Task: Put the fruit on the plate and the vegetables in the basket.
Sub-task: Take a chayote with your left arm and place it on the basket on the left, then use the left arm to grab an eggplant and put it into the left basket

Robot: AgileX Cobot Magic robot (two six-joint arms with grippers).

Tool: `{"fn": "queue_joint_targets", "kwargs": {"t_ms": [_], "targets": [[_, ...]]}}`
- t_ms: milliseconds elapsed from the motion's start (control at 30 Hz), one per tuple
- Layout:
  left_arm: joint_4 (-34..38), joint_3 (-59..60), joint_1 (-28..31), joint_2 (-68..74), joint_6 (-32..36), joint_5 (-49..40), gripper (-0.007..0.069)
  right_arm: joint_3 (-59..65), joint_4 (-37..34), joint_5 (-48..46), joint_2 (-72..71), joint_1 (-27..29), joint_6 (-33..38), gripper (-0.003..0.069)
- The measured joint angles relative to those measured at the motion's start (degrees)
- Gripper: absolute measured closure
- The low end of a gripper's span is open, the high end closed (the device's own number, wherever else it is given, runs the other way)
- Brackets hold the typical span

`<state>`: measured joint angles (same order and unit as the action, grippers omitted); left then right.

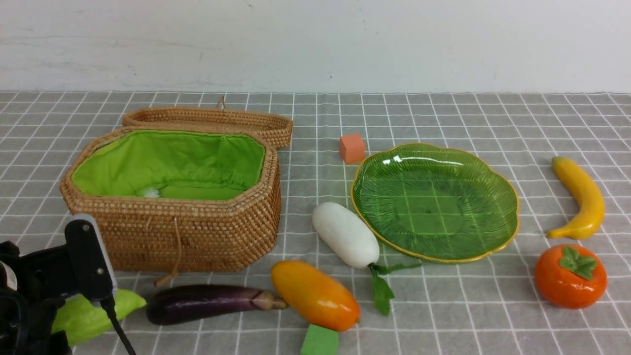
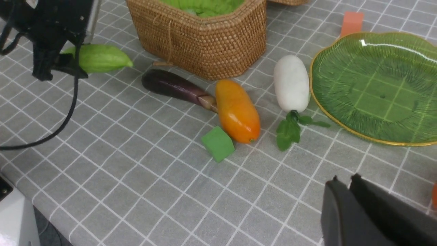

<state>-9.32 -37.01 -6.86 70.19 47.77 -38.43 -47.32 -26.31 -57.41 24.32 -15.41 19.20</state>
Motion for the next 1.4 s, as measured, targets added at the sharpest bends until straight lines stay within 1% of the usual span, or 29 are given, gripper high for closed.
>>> {"fn": "queue_joint_targets", "kwargs": {"t_ms": [33, 167, 200, 233, 300, 333, 367, 400, 467, 567, 600, 633, 700, 833, 867, 933, 1000, 1033, 1100, 1167, 1200, 1233, 1267, 1300, 1333, 1400], "targets": [[0.0, 0.0, -0.53, -0.66, -0.14, -0.34, 0.021, 0.0, 0.0, 0.08, 0.0, 0.0, 0.0, 0.0611], [0.08, -1.46, -6.6, -9.19, -3.84, -1.47, 0.021, 0.0, -0.13, 2.74, 0.0, 0.0, 0.0, 0.0607], [0.08, -1.96, -7.08, -9.84, -4.39, -1.25, 0.021, 0.0, -0.19, 2.94, 0.0, 0.0, 0.0, 0.0607], [-0.19, -4.66, -8.5, -11.54, -6.57, 0.35, 0.021, 0.0, -0.91, 5.04, 0.0, 0.0, 0.0, 0.0606], [-0.8, -6.89, -9.01, -11.7, -7.85, 1.71, 0.021, 0.0, -1.95, 7.17, 0.0, 0.0, 0.0, 0.0606], [-3.17, -11.58, -9.35, -10.25, -9.91, 3.85, 0.021, 0.0, -3.96, 10.59, 0.0, 0.0, 0.0, 0.0606], [-4.5, -13.77, -9.43, -8.62, -10.94, 4.35, 0.021, 0.0, -5.21, 12.13, 0.0, 0.0, 0.0, 0.0606], [-4.83, -14.84, -9.43, -8.23, -11.15, 4.42, 0.021, 0.0, -5.45, 12.42, 0.0, 0.0, 0.0, 0.0606], [-8.56, -20.98, -9.43, -2.38, -13.24, 5.19, 0.021, -0.05, -7.79, 14.51, 0.0, 0.0, 0.0, 0.0606], [-10.58, -26.18, -9.43, 4.8, -14.72, 6.19, 0.021, -0.05, -8.86, 14.96, 0.0, 0.0, 0.16, 0.0606], [-11.4, -29.22, -9.43, 10.23, -15.32, 6.65, 0.021, -0.05, -9.03, 14.96, 0.0, 0.0, 0.5, 0.0606], [-11.62, -29.92, -9.43, 10.81, -15.42, 6.76, 0.021, -0.05, -9.03, 14.96, 0.0, 0.0, 0.6, 0.0606], [-13.02, -33.17, -9.43, 17.06, -15.81, 7.11, 0.021, -0.05, -9.23, 14.96, 0.0, 0.0, 1.21, 0.0606], [-15.76, -35.28, -9.43, 21.81, -15.99, 8.12, 0.0198, -0.05, -9.61, 14.35, 0.0, 0.0, 1.43, 0.0606], [-16.41, -35.4, -9.43, 22.58, -16.16, 8.51, 0.0172, -0.05, -9.82, 13.8, 0.0, 0.0, 1.45, 0.0606], [-17.14, -35.52, -9.43, 22.91, -17.71, 8.86, 0.0057, -0.05, -10.28, 12.73, 0.0, 0.0, 1.5, 0.0605], [-17.18, -35.63, -9.47, 22.47, -20.65, 8.24, -0.0013, -0.05, -10.28, 12.55, 0.0, 0.0, 1.5, 0.0604], [-16.88, -35.63, -9.47, 22.02, -22.32, 7.21, -0.0031, -0.05, -10.28, 12.55, 0.0, 0.0, 1.5, 0.0603], [-16.09, -35.63, -9.47, 21.49, -24.25, 5.74, -0.0036, -0.05, -10.28, 12.55, 0.0, 0.0, 1.5, 0.0603], [-12.15, -35.63, -9.49, 19.22, -29.67, 1.36, -0.001, -0.05, -10.28, 12.61, 0.0, 0.0, 1.5, 0.0602], [-10.07, -35.37, -9.49, 18.17, -31.45, -0.22, 0.0022, -0.05, -10.28, 12.61, 0.0, 0.0, 1.5, 0.0601], [-9.64, -35.3, -9.54, 17.58, -31.88, -0.57, 0.0039, -0.05, -10.28, 12.61, 0.0, 0.0, 1.5, 0.0601], [-6.25, -33.49, -10.32, 14.37, -32.34, -3.55, 0.0134, -0.05, -10.28, 12.61, 0.0, 0.0, 1.5, 0.0599], [-5.94, -33.49, -10.48, 13.97, -32.24, -3.94, 0.0147, -0.05, -10.28, 12.61, 0.0, 0.0, 1.5, 0.0599], [-3.88, -31.07, -11.97, 11.04, -30.51, -6.6, 0.0242, -0.05, -10.28, 12.61, 0.0, 0.0, 1.55, 0.0596], [-1.03, -27.0, -14.35, 7.83, -26.72, -10.11, 0.0365, -0.05, -10.28, 12.45, 0.0, 0.0, 1.51, 0.0594]]}}
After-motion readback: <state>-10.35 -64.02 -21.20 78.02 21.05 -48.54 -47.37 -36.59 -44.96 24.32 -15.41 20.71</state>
